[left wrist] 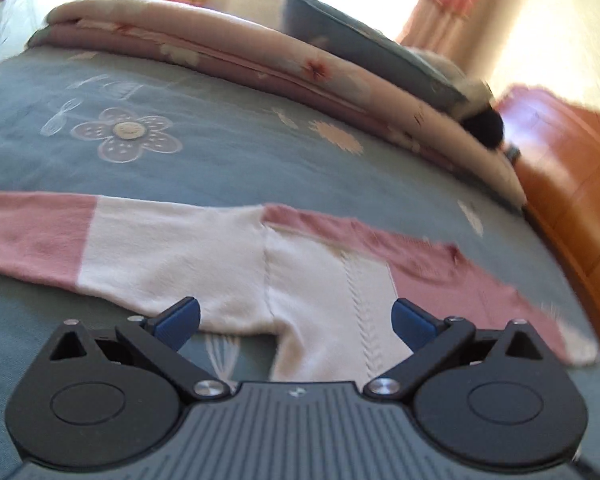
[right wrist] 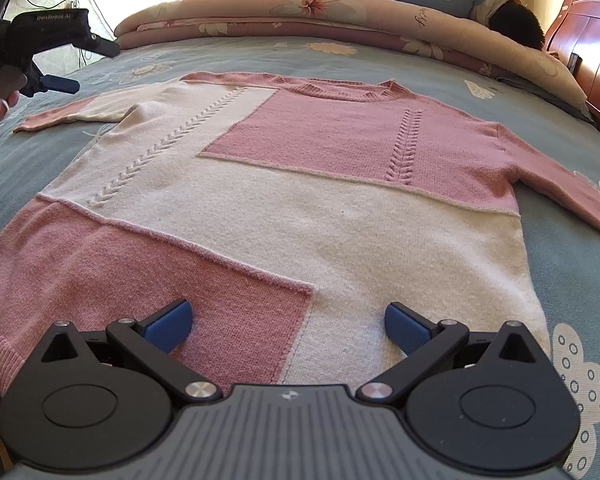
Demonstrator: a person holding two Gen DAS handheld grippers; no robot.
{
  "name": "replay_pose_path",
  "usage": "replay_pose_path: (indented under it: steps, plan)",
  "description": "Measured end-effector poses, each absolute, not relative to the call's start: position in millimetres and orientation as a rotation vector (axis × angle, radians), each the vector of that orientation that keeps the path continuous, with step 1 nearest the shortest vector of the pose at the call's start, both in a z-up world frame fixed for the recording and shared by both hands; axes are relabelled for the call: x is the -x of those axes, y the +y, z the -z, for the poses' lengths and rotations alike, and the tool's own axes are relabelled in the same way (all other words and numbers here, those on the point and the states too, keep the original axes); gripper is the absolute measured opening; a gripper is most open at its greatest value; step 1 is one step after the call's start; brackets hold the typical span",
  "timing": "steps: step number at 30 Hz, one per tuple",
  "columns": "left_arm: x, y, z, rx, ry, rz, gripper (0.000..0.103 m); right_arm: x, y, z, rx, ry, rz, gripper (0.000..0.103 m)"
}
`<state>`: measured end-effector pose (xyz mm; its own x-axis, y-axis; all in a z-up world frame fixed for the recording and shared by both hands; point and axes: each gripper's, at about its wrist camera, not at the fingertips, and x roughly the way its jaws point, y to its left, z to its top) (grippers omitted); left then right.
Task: Fold clothes
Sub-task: 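Grasp the pink cuff of the sleeve with the left gripper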
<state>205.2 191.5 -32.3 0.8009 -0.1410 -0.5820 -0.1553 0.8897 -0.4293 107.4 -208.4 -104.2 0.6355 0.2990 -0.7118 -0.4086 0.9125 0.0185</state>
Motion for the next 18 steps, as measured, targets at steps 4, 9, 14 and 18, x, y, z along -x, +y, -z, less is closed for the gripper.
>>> replay_pose_path:
  steps: [4,9,14,18]
  plan:
    - [-193,288,58,0.902,0.575,-0.197,0.068,-107,-208,105,0.148,0.779,-0.404,0.103]
    - [-162,362,107,1.260,0.470,-0.351,0.066,-108,-207,106,0.148,0.771,-0.400,0.103]
    - [-156,381,134,1.357,0.400,-0.392,0.066,-109,-207,106,0.145,0.761,-0.399,0.103]
    - [-169,389,137,1.348,0.368,-0.424,0.067,-109,-206,107,0.143,0.753,-0.397,0.103]
